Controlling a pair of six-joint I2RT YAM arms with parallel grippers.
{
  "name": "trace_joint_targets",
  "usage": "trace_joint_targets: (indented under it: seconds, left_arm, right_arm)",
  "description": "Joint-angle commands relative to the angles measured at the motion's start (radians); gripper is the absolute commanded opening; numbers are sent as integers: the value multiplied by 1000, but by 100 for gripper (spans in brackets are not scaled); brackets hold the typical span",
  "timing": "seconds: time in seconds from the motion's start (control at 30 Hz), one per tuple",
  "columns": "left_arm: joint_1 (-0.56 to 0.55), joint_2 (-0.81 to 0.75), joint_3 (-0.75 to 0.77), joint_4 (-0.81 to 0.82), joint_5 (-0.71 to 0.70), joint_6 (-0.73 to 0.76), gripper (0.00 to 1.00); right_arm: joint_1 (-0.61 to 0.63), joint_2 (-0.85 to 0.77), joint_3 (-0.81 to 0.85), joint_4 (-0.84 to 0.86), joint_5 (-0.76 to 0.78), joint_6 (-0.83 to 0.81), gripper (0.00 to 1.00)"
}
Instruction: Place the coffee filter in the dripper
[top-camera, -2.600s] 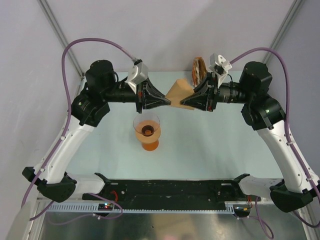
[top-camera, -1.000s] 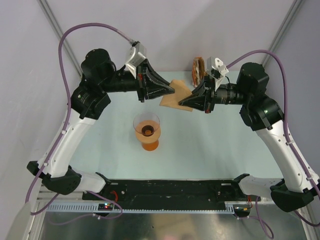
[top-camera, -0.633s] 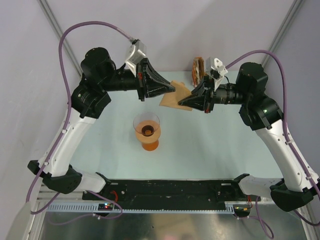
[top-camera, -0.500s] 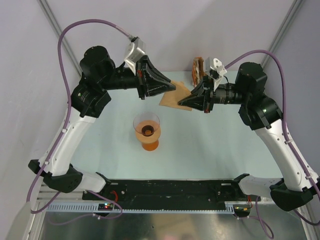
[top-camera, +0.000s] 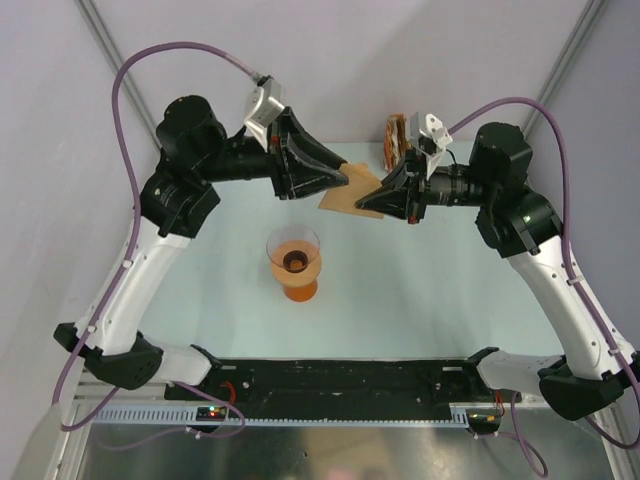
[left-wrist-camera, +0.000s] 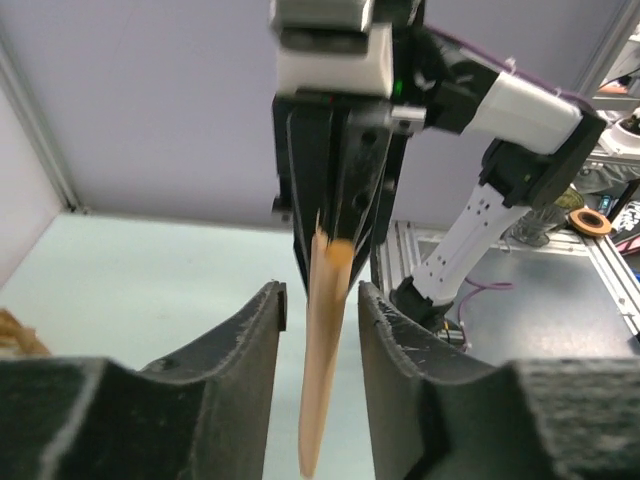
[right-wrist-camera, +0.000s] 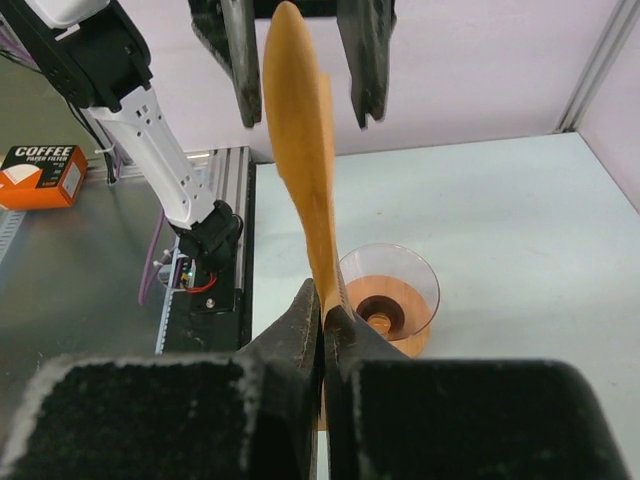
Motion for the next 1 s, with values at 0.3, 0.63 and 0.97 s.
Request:
trace_joint_targets:
  seconds: [0.3, 0.63, 0.97]
  left_arm:
    - [54, -161, -274, 15, 17, 72, 45]
    - [52, -160, -287, 15, 61, 71, 8]
    - [85, -106, -167, 131, 25, -142, 0]
  right_arm:
    - [-11, -9, 38, 84, -40, 94, 0]
    - [-6, 2, 66, 73, -40, 127, 0]
    - [-133, 18, 72, 217, -50, 377, 85]
